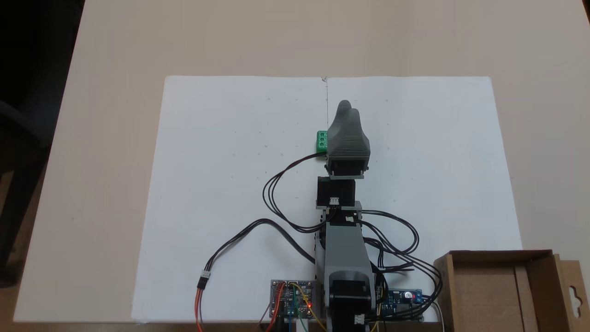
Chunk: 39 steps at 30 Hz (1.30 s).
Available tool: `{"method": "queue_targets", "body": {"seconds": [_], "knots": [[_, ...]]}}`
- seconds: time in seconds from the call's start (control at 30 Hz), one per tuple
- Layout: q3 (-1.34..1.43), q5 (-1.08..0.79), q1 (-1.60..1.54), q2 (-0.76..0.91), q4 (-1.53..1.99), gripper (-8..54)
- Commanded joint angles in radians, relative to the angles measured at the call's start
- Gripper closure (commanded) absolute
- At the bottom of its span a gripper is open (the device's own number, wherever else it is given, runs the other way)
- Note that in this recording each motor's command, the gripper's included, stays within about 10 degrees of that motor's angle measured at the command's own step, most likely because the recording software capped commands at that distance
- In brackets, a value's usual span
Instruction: Grasp a green dice and put it in the bin.
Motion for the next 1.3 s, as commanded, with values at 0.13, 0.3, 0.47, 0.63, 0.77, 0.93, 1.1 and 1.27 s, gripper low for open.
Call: {"method": "queue_targets", "body": {"seconds": [0.13, 0.3, 0.47, 0.63, 0.77, 0.93, 1.1, 1.27], "knots": [[0.175, -0.060, -0.017, 0.110, -0.101, 2.4], [0.175, -0.063, -0.005, 0.110, -0.048, 4.1], [0.046, -0.063, -0.011, 0.107, 0.331, 3.9], [-0.152, -0.061, -0.015, 0.107, 0.658, 3.8], [-0.270, -0.061, 0.000, 0.106, 0.922, 3.8], [-0.492, -0.061, 0.003, 0.091, 1.230, 1.1], [-0.756, -0.043, -0.009, -0.041, 1.661, 2.4], [-0.977, -0.014, -0.041, -0.138, 1.926, 2.5]]}}
